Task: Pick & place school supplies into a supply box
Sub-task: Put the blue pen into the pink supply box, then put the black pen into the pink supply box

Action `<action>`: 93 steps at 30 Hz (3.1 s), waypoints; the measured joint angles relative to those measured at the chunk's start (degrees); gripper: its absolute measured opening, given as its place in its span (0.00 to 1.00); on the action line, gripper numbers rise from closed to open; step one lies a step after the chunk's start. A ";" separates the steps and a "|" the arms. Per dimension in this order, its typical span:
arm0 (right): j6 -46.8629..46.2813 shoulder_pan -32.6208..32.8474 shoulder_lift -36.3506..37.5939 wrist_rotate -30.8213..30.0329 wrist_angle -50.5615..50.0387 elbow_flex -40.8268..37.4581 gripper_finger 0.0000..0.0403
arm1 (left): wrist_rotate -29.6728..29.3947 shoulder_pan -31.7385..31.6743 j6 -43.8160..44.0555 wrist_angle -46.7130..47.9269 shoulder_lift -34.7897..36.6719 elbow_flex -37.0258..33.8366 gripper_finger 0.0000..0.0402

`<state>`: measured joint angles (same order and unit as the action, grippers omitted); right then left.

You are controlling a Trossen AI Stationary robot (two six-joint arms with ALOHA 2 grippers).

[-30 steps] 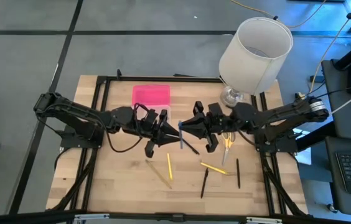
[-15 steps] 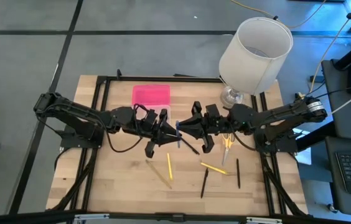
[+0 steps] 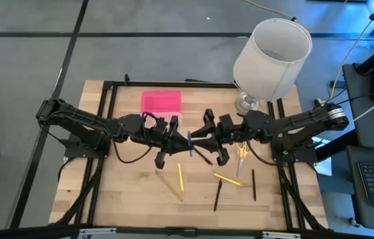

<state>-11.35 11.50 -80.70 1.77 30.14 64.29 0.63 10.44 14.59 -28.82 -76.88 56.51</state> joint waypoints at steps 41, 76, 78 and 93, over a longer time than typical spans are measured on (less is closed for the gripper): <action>-9.62 -4.71 4.43 -8.78 -57.40 0.00 0.58 | -6.72 -26.39 -13.32 73.18 -13.64 0.00 0.04; -18.52 -0.36 3.67 -2.11 -64.94 0.00 0.58 | -7.07 -26.89 -12.35 73.20 -19.87 0.00 0.14; -18.56 -0.36 2.93 -2.13 -64.84 0.00 0.58 | -7.00 -26.80 -12.33 73.23 -19.87 0.01 0.16; -21.23 -0.45 -16.82 -8.34 -65.33 0.00 0.58 | -5.27 -22.32 -3.26 73.50 -7.97 14.92 0.19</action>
<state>-32.58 11.05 -97.52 -6.57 -35.19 64.29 -4.64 -11.87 11.33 44.68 -84.86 71.43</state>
